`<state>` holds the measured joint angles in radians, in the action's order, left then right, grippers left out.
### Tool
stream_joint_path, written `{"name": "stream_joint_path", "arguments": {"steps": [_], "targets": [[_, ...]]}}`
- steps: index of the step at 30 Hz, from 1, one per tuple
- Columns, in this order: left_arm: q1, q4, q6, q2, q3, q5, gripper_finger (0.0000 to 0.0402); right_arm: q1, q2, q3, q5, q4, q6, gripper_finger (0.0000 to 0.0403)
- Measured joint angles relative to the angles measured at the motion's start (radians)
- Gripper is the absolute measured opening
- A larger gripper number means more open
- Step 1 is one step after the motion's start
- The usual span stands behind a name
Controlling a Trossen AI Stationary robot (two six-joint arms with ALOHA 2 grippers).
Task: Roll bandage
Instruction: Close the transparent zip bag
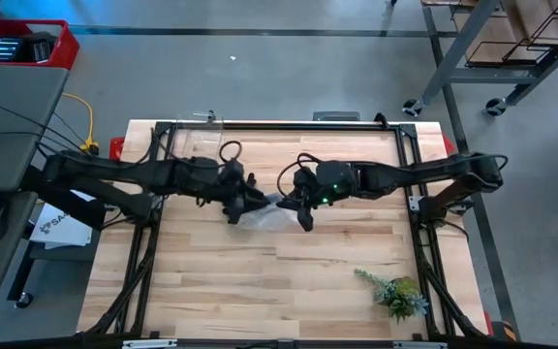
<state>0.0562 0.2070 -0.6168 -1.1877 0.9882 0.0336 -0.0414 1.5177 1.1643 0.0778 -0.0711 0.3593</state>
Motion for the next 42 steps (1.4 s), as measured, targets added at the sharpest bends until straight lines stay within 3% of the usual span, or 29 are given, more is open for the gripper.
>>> {"name": "stream_joint_path", "arguments": {"steps": [6,18,28,32,36,42], "targets": [[-0.02,0.0,0.004,-0.047,0.0,-0.032,0.0207,0.002,-0.001,0.053,0.0,-0.07,-0.065,0.0],[0.02,-0.027,0.172,-0.108,0.002,0.009,0.0207,0.004,-0.001,0.058,-0.018,-0.091,-0.069,0.0],[0.031,-0.032,0.193,-0.148,0.002,0.032,0.0202,0.004,-0.001,0.058,-0.017,-0.09,-0.07,0.0],[0.034,-0.005,0.192,-0.131,0.002,0.032,0.0142,0.004,-0.001,0.058,-0.015,-0.089,-0.07,0.0],[0.039,0.051,0.179,-0.13,0.002,0.016,0.0027,0.004,-0.002,0.06,0.011,-0.085,-0.071,0.0],[0.038,0.037,0.15,-0.129,0.005,0.016,0.0003,0.004,-0.003,0.11,0.036,-0.108,-0.09,0.0001]]}}
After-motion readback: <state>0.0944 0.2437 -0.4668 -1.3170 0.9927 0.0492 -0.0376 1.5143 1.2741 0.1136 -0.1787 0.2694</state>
